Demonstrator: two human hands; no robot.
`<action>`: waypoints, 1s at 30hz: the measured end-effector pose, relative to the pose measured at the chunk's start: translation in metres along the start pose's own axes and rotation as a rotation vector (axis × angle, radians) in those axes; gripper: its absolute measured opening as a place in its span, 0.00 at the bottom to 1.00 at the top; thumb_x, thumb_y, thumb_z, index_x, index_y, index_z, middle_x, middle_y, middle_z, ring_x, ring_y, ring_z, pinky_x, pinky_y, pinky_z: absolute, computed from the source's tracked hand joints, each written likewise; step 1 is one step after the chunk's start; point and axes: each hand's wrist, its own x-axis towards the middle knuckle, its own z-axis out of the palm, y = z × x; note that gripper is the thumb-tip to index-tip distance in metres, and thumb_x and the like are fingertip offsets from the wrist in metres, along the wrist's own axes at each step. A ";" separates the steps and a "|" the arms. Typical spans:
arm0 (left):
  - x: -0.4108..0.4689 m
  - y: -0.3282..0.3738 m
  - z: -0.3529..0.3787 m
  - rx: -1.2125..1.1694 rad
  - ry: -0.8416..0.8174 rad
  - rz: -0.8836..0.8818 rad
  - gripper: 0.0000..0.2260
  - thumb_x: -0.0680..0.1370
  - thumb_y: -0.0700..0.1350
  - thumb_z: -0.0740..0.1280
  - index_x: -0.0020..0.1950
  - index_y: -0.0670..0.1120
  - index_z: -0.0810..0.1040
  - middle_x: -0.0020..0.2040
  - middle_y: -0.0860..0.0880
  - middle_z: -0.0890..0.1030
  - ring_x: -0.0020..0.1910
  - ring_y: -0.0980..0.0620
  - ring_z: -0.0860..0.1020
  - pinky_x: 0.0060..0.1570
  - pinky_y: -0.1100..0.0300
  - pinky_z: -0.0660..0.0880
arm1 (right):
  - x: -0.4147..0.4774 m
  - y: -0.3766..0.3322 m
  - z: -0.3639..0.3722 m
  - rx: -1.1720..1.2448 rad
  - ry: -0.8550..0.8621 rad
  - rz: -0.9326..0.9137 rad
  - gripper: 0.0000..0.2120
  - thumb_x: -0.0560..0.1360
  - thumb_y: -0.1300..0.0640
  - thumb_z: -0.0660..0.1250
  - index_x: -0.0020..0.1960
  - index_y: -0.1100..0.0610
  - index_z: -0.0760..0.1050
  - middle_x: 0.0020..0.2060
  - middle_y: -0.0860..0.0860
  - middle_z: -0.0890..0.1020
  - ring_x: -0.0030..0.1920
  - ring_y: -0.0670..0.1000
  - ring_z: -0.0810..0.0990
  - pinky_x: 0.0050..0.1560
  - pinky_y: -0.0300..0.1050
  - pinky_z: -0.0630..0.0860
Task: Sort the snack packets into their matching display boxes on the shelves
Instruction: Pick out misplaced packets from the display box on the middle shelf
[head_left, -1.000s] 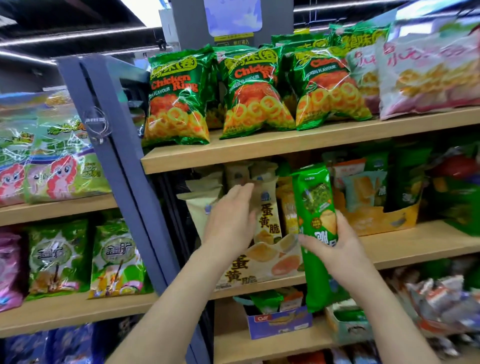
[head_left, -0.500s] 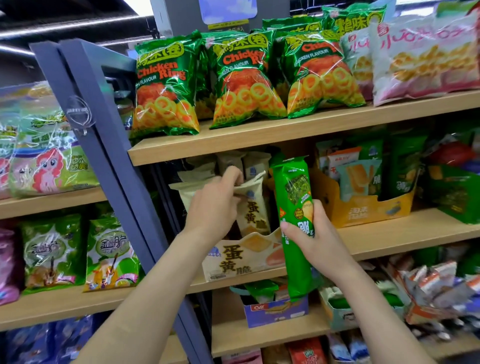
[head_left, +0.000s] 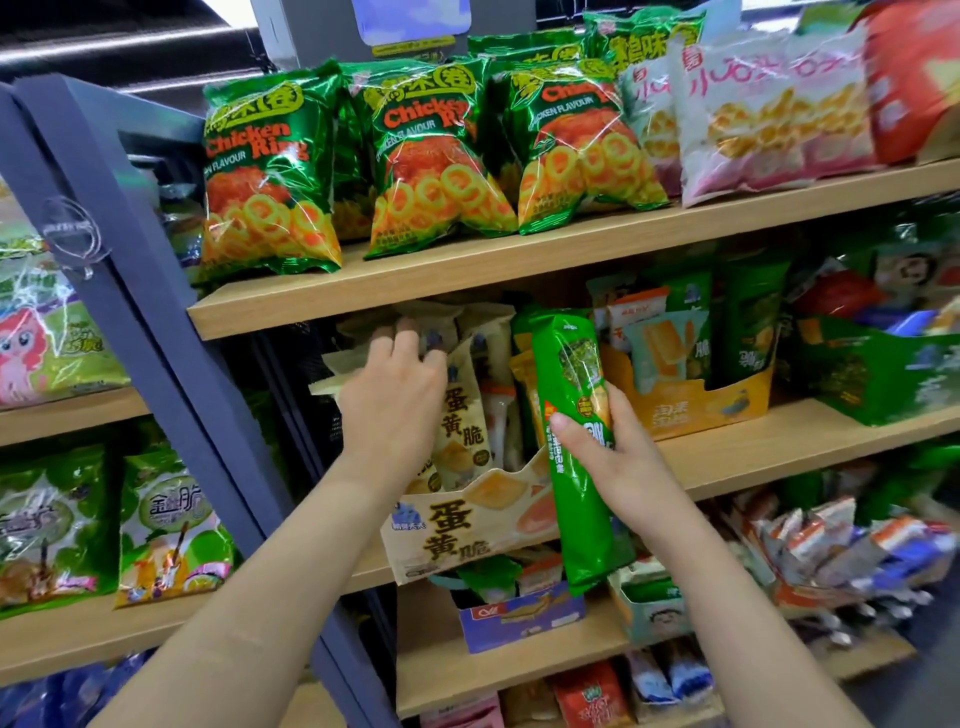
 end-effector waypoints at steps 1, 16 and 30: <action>0.001 -0.001 0.002 0.007 0.033 0.011 0.13 0.67 0.37 0.75 0.49 0.43 0.77 0.49 0.41 0.76 0.48 0.41 0.74 0.25 0.57 0.67 | -0.001 0.000 -0.001 0.054 0.006 -0.002 0.22 0.75 0.44 0.68 0.66 0.33 0.64 0.53 0.35 0.80 0.51 0.38 0.81 0.51 0.44 0.78; 0.027 0.062 0.011 0.073 -0.299 0.244 0.07 0.74 0.35 0.67 0.46 0.47 0.76 0.49 0.46 0.82 0.48 0.42 0.81 0.36 0.56 0.67 | -0.003 0.009 -0.027 0.205 -0.083 0.050 0.37 0.77 0.62 0.69 0.67 0.22 0.62 0.74 0.43 0.65 0.71 0.51 0.70 0.66 0.64 0.73; 0.022 0.024 -0.020 -0.104 -0.048 0.057 0.14 0.80 0.39 0.60 0.61 0.51 0.61 0.37 0.49 0.70 0.27 0.46 0.67 0.24 0.56 0.60 | 0.014 0.013 0.005 0.068 -0.134 -0.046 0.38 0.76 0.56 0.71 0.73 0.27 0.55 0.69 0.44 0.71 0.63 0.48 0.78 0.58 0.56 0.80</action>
